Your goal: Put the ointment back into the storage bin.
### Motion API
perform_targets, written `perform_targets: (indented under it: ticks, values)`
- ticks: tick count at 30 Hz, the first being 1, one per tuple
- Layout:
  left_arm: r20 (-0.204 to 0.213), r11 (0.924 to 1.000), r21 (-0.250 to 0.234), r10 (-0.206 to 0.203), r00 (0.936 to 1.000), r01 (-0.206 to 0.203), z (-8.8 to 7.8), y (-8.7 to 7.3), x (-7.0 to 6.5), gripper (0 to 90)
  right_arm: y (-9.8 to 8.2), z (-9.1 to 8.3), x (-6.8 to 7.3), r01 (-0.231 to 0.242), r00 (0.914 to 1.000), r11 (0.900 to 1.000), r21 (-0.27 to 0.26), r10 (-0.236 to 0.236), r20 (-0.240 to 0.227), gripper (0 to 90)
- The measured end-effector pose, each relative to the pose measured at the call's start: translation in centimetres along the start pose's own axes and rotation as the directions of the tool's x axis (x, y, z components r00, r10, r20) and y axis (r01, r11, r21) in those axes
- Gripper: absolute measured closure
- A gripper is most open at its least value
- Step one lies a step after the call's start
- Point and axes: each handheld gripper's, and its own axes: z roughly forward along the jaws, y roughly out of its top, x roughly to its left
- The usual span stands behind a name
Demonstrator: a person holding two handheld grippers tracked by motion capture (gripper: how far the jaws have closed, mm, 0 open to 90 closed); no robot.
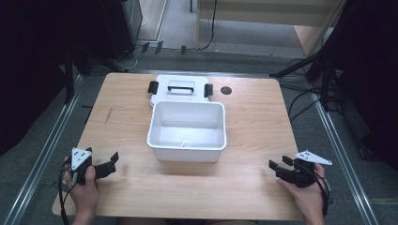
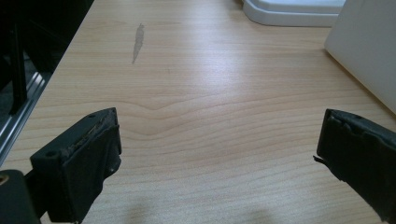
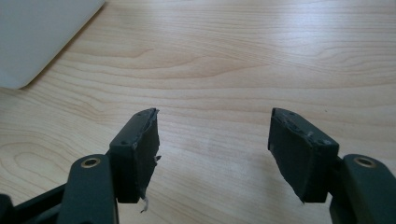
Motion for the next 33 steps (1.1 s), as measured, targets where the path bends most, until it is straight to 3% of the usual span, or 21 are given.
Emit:
perform_targets:
  ticks: [3,8,18,21,29,33]
  values:
    - [0.0,1.0,-0.002,0.002,1.0,-0.002,0.0,0.0,0.0,0.7,-1.0,-0.5,-0.4,-0.003,0.9994,0.999,-0.044,0.002,-0.034,28.9]
    - [-0.004,1.0,-0.003,0.005,1.0,-0.005,0.0,0.0,-0.1,0.7,-2.1,-1.0,-0.8,-0.008,0.9997,0.997,-0.073,0.009,0.021,28.3]
    - [-0.006,0.9999,0.001,0.016,0.9999,-0.016,0.0,0.0,-0.2,0.7,-3.3,-1.8,-1.7,-0.054,0.9971,0.99,-0.133,0.061,0.046,20.8]
    - [-0.004,0.9999,0.002,0.015,0.9999,-0.015,0.0,0.0,-0.2,0.7,-3.6,-2.3,-1.8,-0.064,0.9937,0.983,-0.169,0.078,0.08,19.5]
    - [-0.004,0.9998,0.005,0.017,0.9999,-0.017,0.0,0.0,-0.2,0.7,-3.8,-2.5,-1.1,-0.027,0.9891,0.987,-0.16,0.049,0.138,13.2]
    - [-0.004,0.9999,0.003,0.011,0.9999,-0.011,0.0,0.0,-0.1,0.7,-3.9,-2.6,-1.2,-0.05,0.9901,0.982,-0.18,0.072,0.12,13.6]
